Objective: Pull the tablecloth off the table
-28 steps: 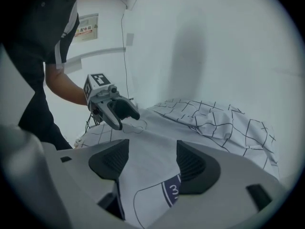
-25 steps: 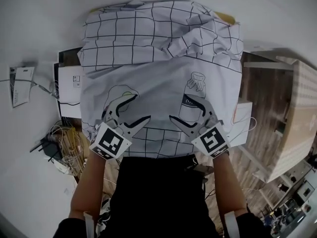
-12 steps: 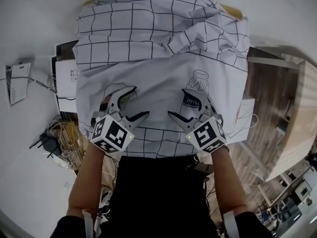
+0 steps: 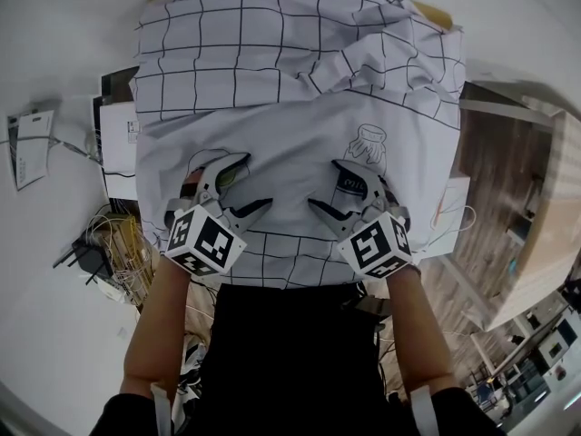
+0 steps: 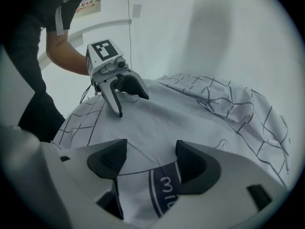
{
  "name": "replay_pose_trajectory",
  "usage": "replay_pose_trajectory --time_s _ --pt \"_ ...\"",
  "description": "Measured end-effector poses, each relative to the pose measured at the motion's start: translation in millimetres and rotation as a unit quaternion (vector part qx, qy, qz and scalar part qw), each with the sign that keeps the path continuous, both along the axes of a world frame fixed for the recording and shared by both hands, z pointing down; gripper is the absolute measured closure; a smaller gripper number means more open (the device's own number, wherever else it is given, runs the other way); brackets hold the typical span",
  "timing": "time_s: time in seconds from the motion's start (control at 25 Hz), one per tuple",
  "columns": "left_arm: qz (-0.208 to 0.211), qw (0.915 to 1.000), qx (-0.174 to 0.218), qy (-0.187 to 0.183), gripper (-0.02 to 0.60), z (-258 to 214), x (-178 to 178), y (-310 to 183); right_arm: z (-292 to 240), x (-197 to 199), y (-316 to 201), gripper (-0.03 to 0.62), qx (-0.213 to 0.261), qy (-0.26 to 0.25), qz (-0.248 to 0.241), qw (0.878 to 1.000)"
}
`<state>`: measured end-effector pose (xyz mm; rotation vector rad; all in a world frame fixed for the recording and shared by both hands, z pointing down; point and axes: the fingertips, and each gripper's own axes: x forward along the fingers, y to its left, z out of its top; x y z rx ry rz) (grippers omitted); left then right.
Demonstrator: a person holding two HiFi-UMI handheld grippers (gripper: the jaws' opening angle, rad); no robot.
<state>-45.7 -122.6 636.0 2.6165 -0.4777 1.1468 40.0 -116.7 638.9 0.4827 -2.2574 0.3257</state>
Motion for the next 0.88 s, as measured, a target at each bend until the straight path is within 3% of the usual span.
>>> replay_pose_trajectory --time_s 0.32,0.52,0.88 --pt "-0.006 0.9998 0.016 -0.004 0.231 0 -1 -4 0 1 -2 0.275 0.0 0.005 0.006 1.0" --pt "0.005 0.9998 0.019 -0.006 0.303 -2 1 2 -1 -1 -1 0.277 0.003 0.007 0.012 1.0" --pt "0.008 0.9998 0.015 -0.012 0.423 -2 7 8 -2 -4 4 0.398 0.0 0.004 0.018 1.0"
